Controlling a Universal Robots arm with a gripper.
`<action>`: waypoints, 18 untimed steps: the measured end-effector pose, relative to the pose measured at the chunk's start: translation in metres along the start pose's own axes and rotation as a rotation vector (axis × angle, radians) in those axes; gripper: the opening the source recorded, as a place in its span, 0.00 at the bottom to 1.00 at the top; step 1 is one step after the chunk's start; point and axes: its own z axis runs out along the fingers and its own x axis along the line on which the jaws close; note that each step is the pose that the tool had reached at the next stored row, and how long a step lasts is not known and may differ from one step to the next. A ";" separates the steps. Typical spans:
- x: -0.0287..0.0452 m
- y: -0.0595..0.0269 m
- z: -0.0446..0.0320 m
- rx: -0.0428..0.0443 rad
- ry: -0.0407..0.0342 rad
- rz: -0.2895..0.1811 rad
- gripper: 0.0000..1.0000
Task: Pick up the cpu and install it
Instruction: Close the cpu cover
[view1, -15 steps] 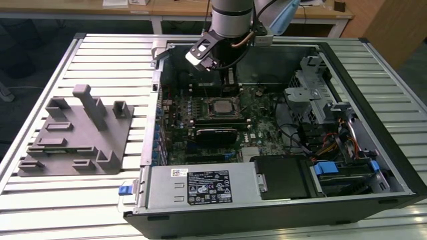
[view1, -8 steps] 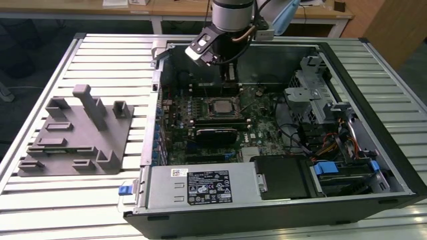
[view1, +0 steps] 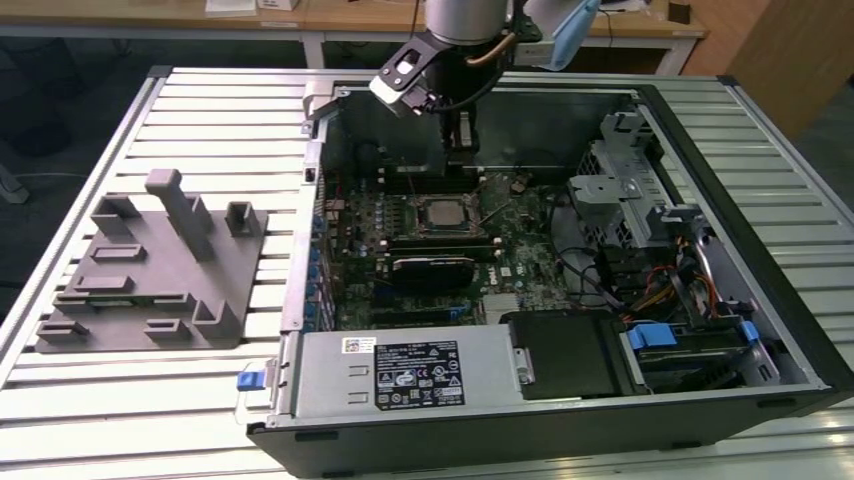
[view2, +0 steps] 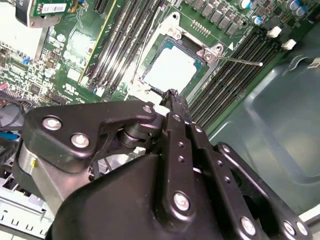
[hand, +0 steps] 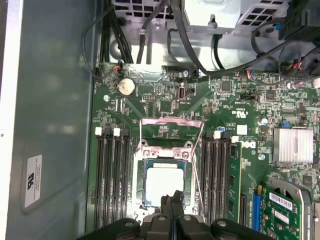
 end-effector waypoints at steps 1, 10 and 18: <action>0.0000 0.0000 0.0000 -0.0001 0.0001 0.000 0.11; 0.0000 0.0173 0.0004 0.0003 -0.0002 0.001 0.11; 0.0004 0.0454 0.0012 0.0004 -0.0003 0.002 0.11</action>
